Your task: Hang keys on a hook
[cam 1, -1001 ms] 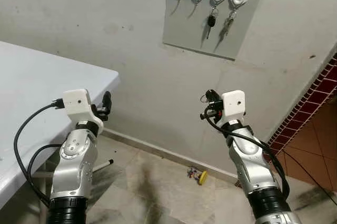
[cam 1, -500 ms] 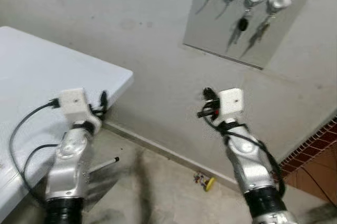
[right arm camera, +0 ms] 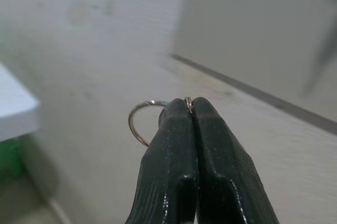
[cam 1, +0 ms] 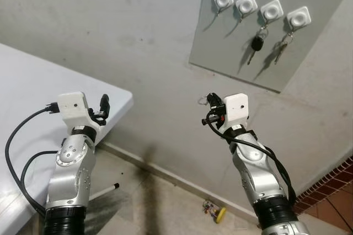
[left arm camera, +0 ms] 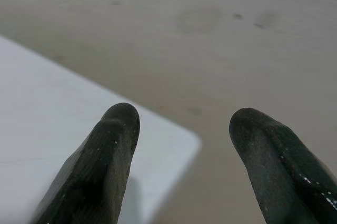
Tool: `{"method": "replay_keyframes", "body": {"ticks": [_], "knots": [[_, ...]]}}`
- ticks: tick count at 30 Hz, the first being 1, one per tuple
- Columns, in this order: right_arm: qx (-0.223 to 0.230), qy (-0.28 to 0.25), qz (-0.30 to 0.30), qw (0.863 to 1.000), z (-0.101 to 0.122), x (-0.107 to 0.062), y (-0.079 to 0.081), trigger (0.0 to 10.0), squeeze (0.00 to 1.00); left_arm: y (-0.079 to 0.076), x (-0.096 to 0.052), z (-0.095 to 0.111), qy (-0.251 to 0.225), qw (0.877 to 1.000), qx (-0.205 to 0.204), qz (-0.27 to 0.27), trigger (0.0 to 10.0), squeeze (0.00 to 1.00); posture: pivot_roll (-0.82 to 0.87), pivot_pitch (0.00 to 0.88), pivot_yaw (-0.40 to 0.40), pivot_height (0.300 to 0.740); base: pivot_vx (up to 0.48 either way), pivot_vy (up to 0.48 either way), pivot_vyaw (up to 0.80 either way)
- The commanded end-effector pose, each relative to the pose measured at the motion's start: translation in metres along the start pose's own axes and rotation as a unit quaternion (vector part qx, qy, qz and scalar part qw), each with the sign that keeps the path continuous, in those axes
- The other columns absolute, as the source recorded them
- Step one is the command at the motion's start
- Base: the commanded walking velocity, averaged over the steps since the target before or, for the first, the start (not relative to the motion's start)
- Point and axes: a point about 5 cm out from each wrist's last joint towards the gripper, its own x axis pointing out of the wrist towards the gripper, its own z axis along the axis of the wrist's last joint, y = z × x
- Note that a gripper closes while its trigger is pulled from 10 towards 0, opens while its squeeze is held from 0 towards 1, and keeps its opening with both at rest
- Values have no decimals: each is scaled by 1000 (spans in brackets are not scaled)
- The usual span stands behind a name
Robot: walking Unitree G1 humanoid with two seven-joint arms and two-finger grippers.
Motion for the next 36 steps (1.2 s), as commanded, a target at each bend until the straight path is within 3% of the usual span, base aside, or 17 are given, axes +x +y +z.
{"method": "replay_keyframes", "body": {"ticks": [1,9,15,17,27,36], "knots": [[-7,-6,-18,1000,3,-2,-12,10000,0,-12,1,2,-4,1000,-3,-19,10000,0,-107,0,-68,740,401,0,0],[-8,-4,-13,1000,3,-2,-10,10000,0,-13,1,2,-2,1000,6,-20,10000,0,-106,0,-70,740,359,0,0],[-8,-3,-8,1000,3,-3,-10,10000,0,-17,0,4,-16,999,6,-31,10000,0,-106,0,-72,740,0,0,0],[-5,-5,8,1000,4,-1,-8,10000,0,-31,2,10,-25,997,35,-63,10000,0,-103,0,-77,740,0,0,0],[-1,-32,62,998,22,5,-3,10000,0,-67,0,23,-49,981,76,-174,10000,0,-107,0,-78,740,0,0,0],[3,-57,103,993,39,10,-1,10000,0,-82,-2,36,-69,970,86,-217,10000,0,-107,0,-77,740,0,0,0]]}}
